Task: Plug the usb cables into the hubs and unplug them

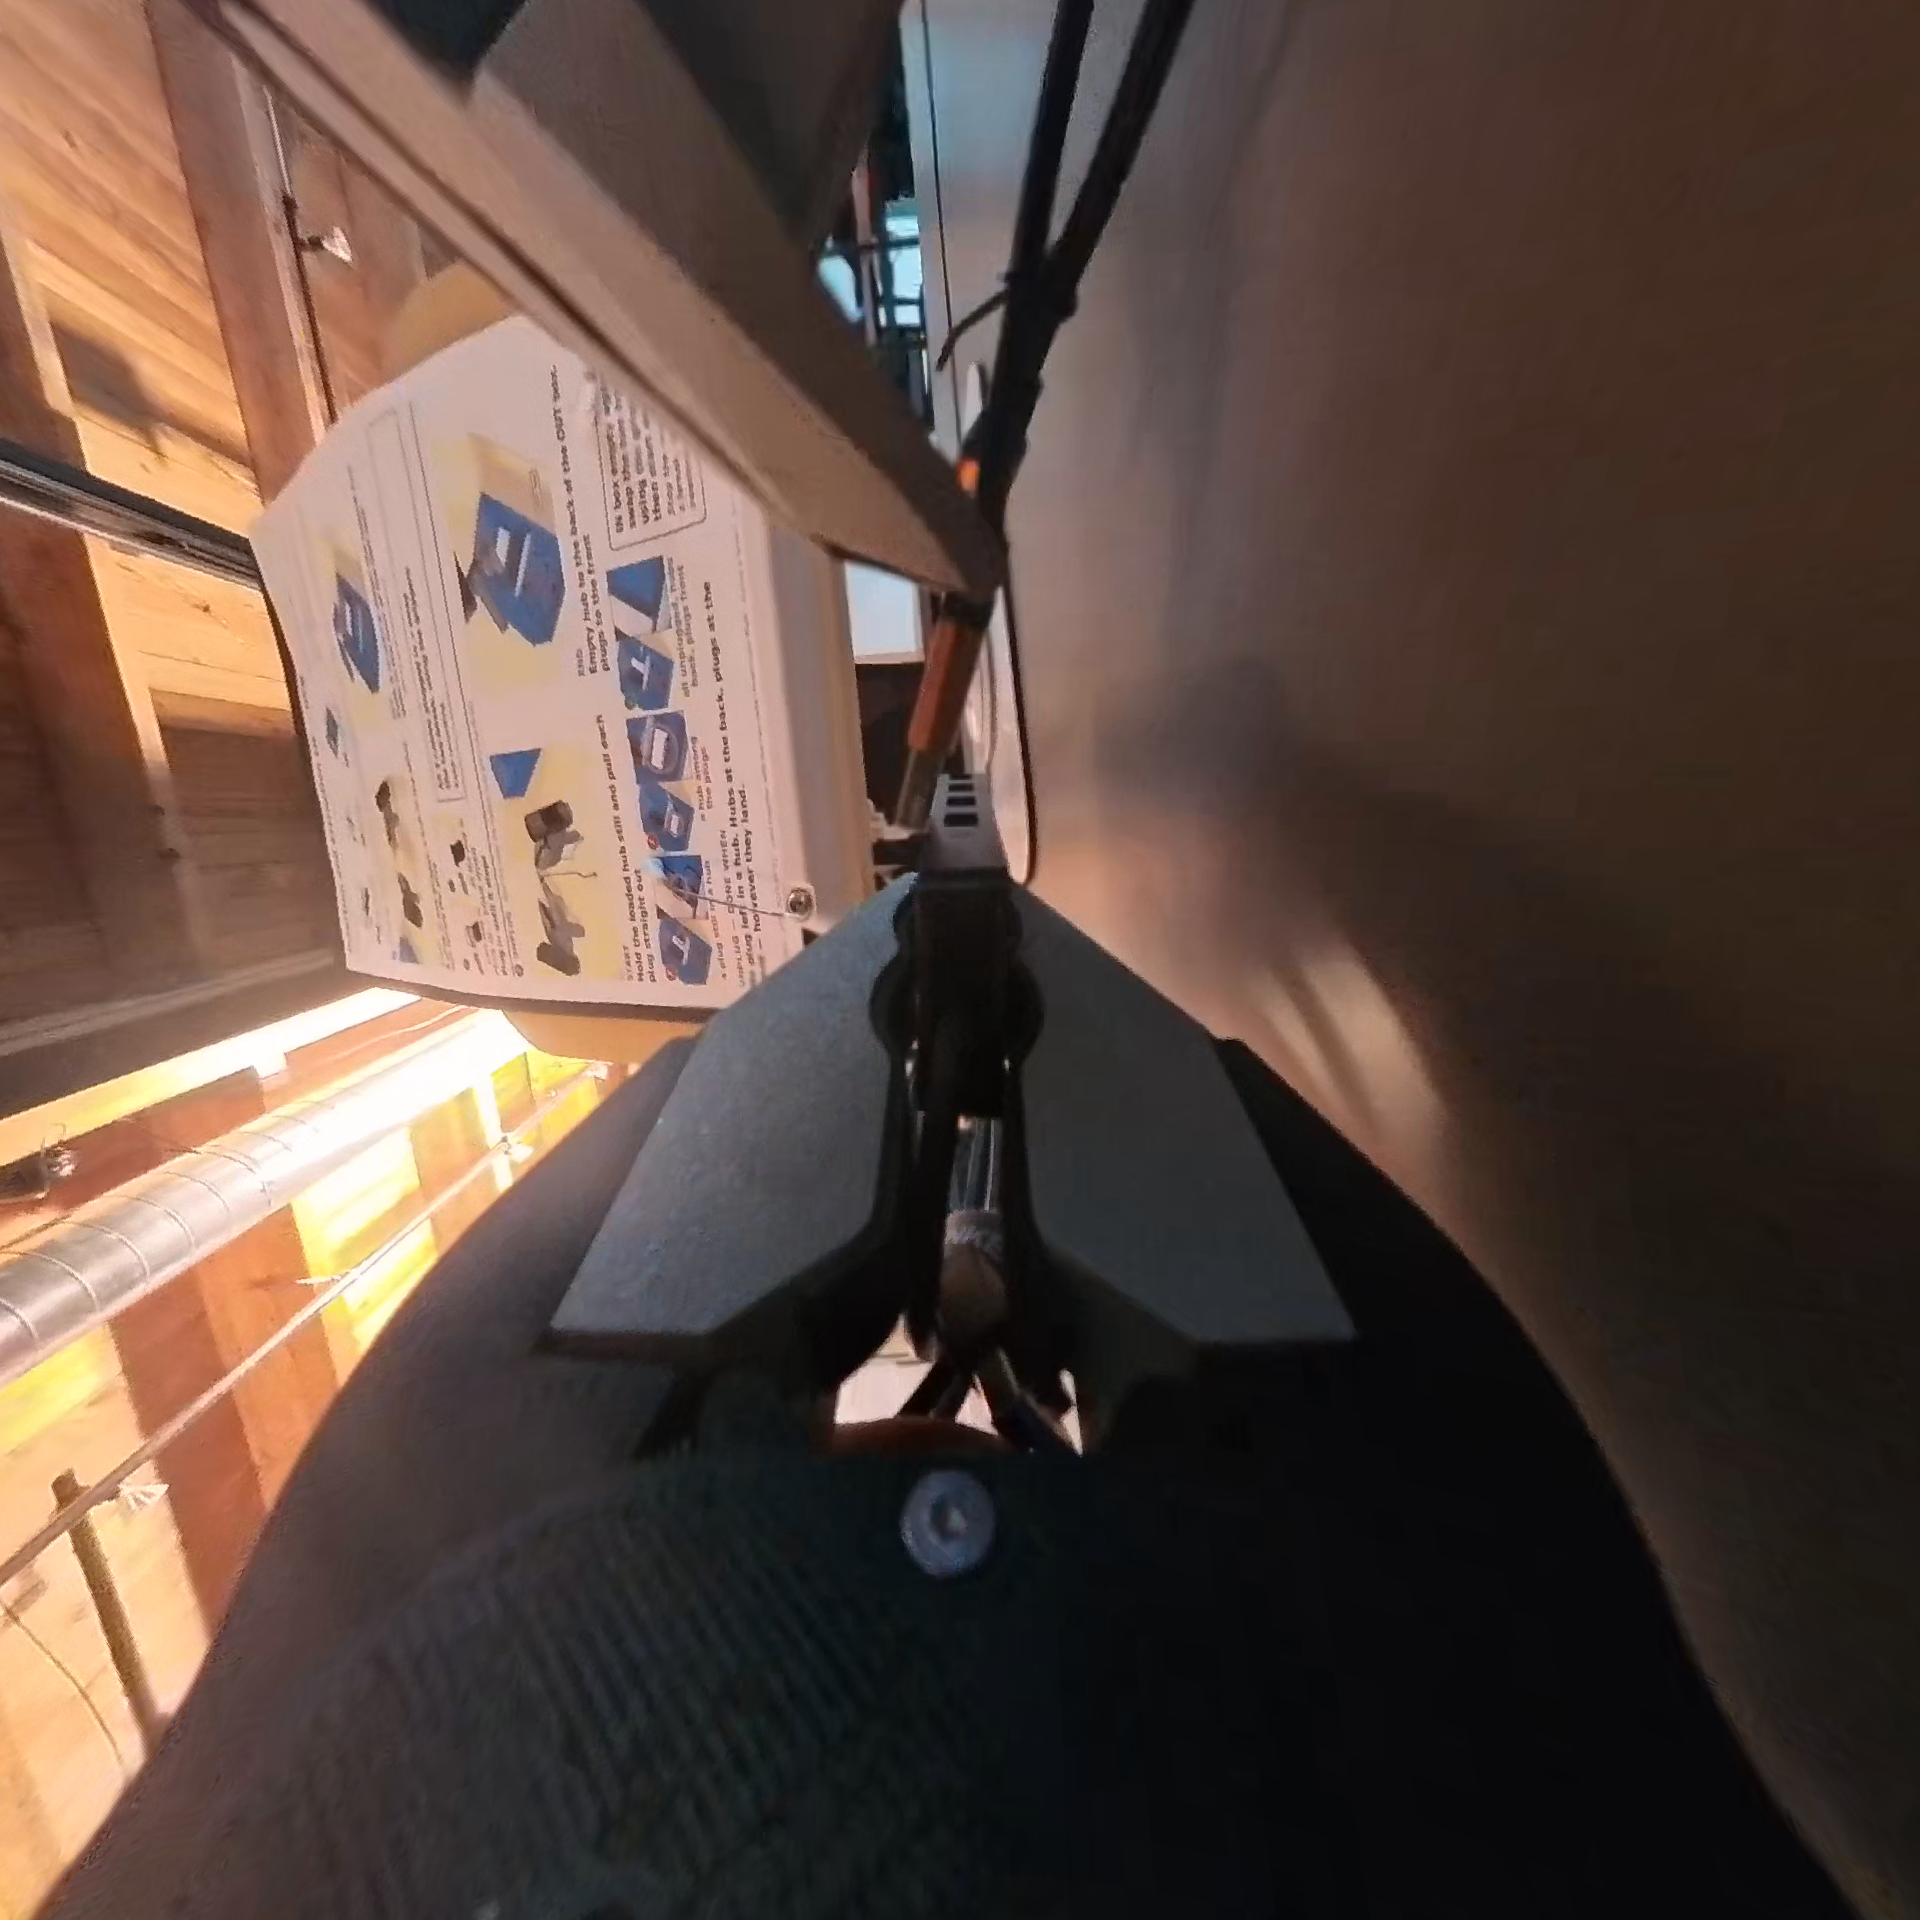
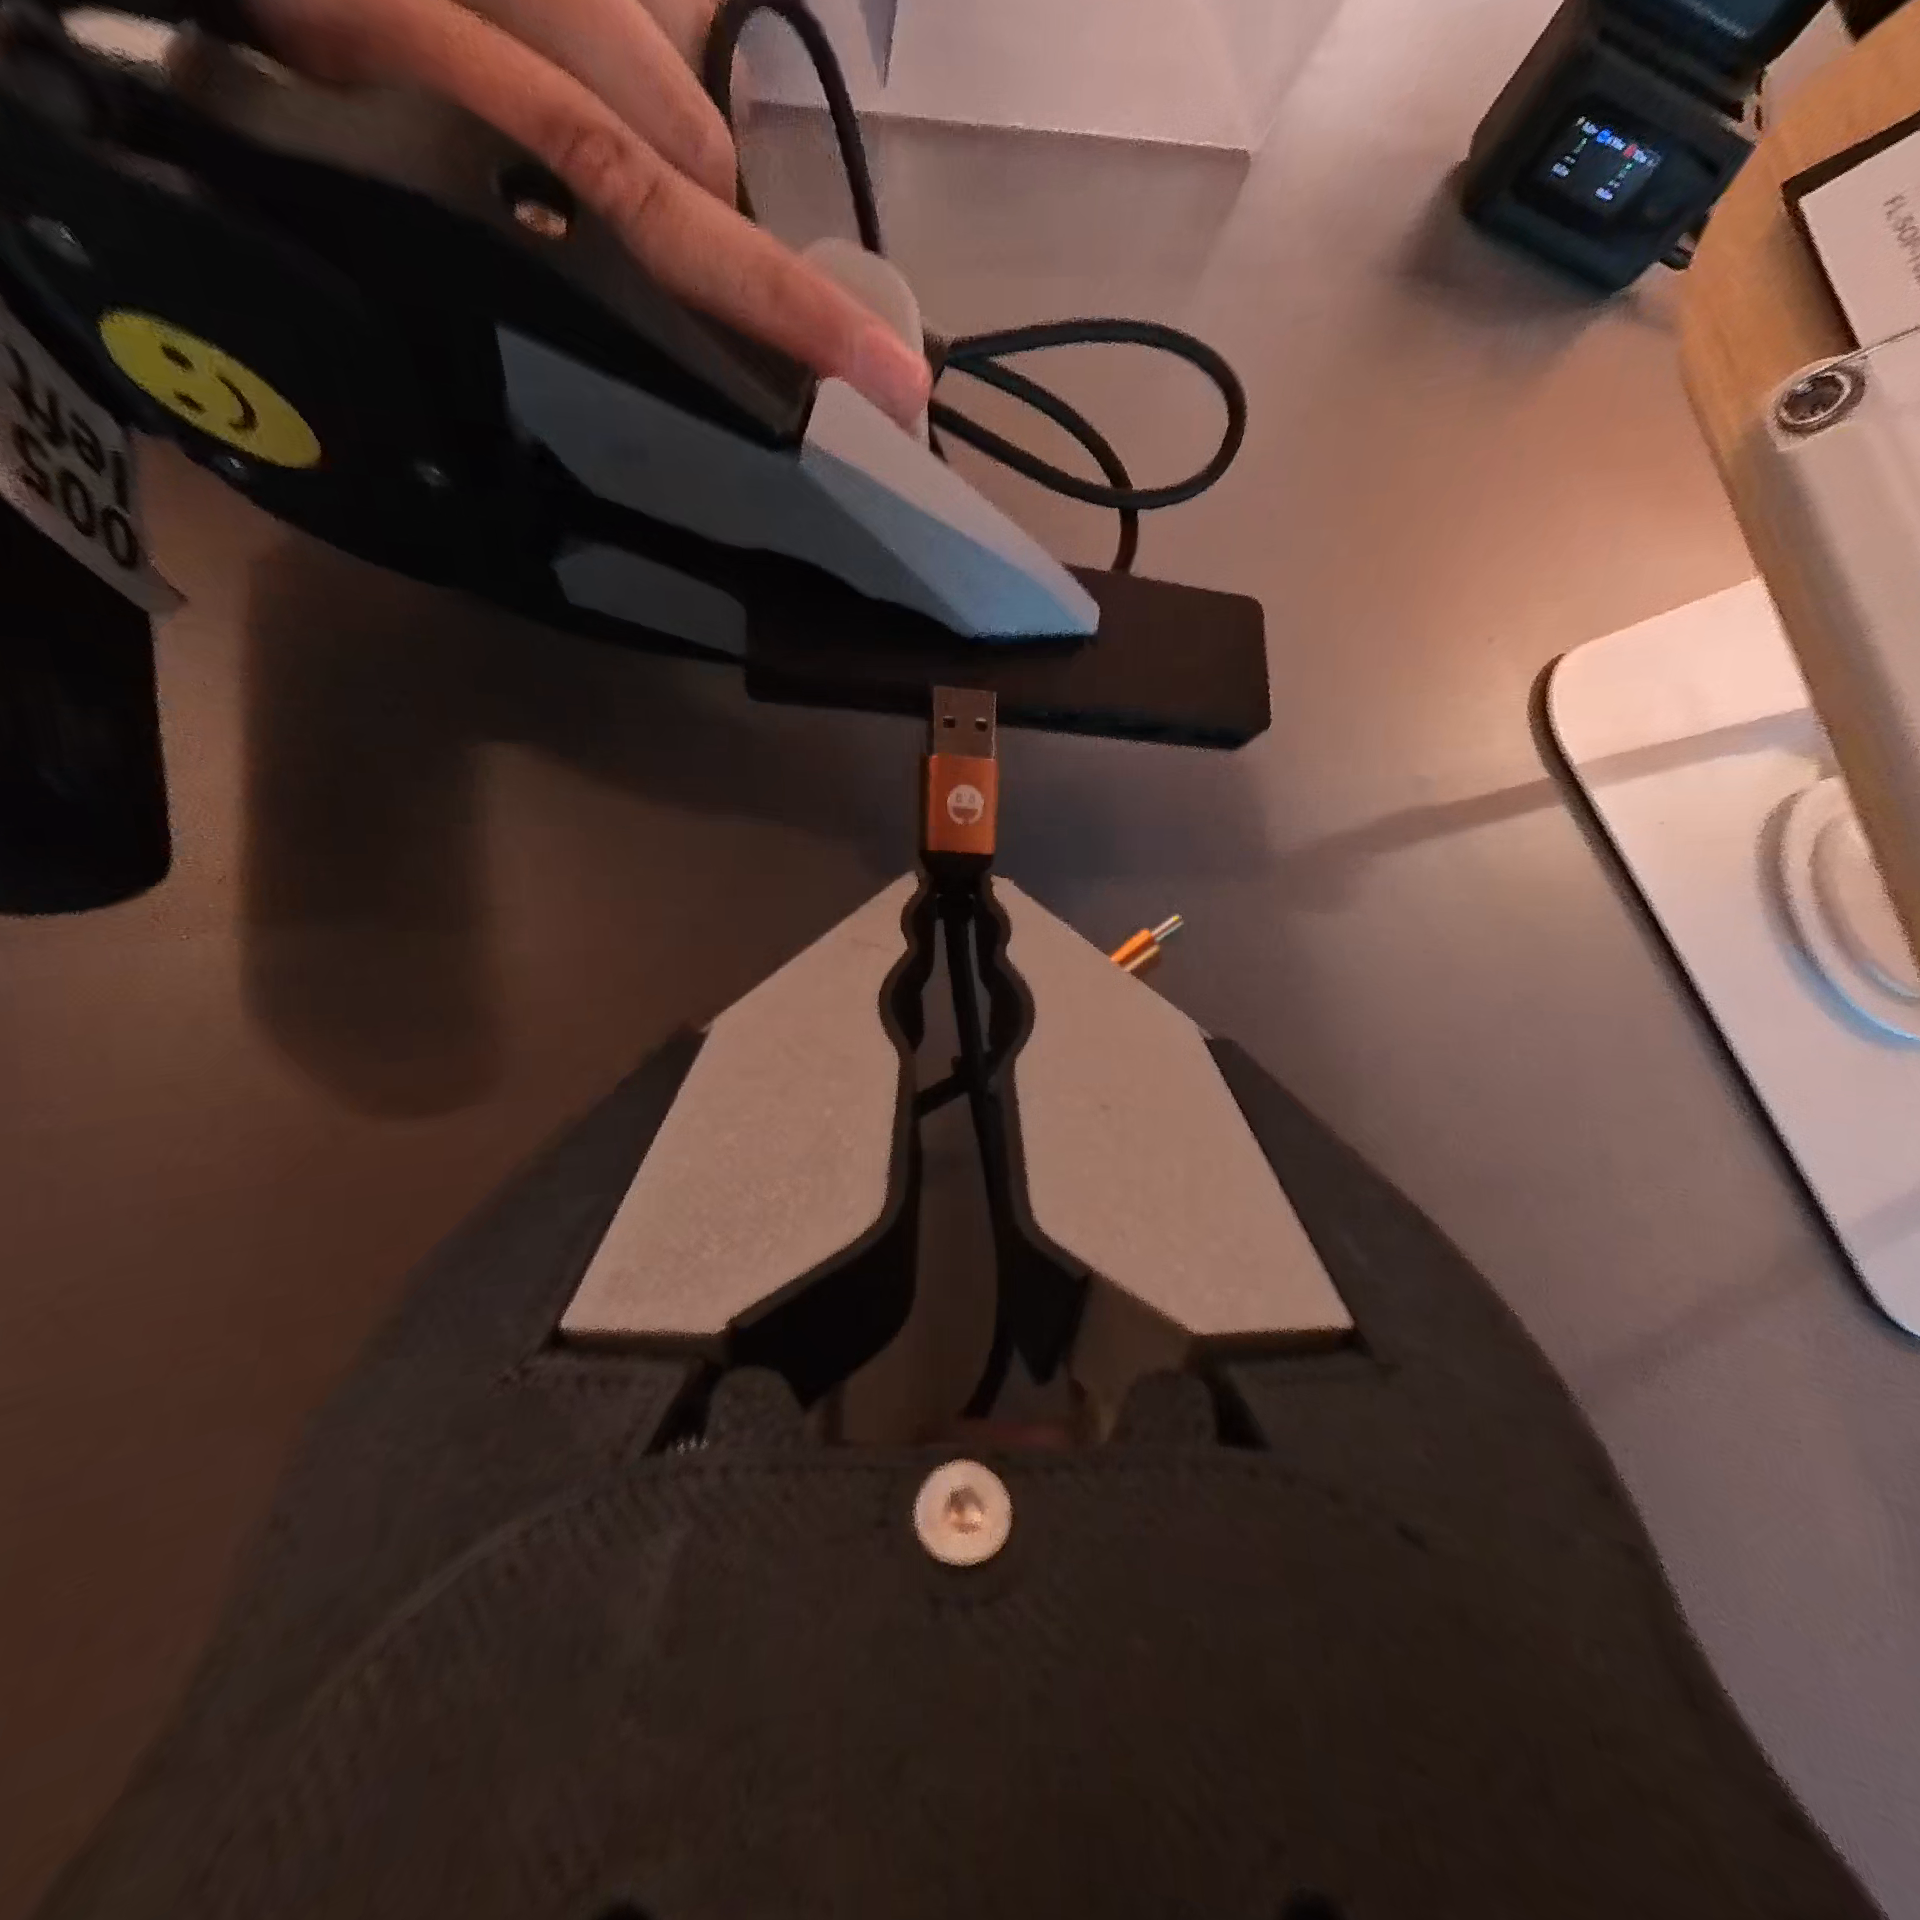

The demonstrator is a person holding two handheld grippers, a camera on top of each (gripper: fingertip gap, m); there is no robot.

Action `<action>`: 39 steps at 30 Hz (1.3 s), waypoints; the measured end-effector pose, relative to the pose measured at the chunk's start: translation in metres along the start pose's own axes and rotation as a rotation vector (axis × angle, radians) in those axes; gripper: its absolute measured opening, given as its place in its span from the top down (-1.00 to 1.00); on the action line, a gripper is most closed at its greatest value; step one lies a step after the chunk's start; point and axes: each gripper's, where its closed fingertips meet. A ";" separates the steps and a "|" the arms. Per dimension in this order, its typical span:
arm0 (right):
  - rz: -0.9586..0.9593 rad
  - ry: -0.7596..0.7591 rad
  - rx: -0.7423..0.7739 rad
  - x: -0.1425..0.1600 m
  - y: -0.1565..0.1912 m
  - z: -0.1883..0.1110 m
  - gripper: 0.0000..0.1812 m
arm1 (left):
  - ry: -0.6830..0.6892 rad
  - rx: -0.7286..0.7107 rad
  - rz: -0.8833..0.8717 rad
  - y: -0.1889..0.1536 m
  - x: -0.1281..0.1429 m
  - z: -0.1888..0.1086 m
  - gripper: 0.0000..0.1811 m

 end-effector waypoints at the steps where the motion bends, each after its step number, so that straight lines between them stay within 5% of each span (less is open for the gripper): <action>1: -0.015 0.003 0.003 0.000 0.000 0.000 0.95 | 0.008 -0.001 -0.011 0.001 0.002 0.000 0.90; 13: -0.193 -0.293 -0.181 -0.020 0.025 -0.034 0.95 | -0.006 -0.026 -0.126 0.013 0.008 -0.005 0.91; 31: -0.105 0.120 0.121 0.007 -0.006 -0.003 0.95 | 0.021 0.023 -0.074 0.001 0.006 0.000 0.90; 39: -0.118 0.176 0.141 0.009 -0.002 0.001 0.95 | 0.052 -0.013 0.038 0.001 -0.001 0.002 0.91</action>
Point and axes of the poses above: each gripper's, where its closed fingertips meet, z out along the fingers, x out of its underside, y = z × x across the jaws, and after that the axes turned 4 degrees about -x, right-handed
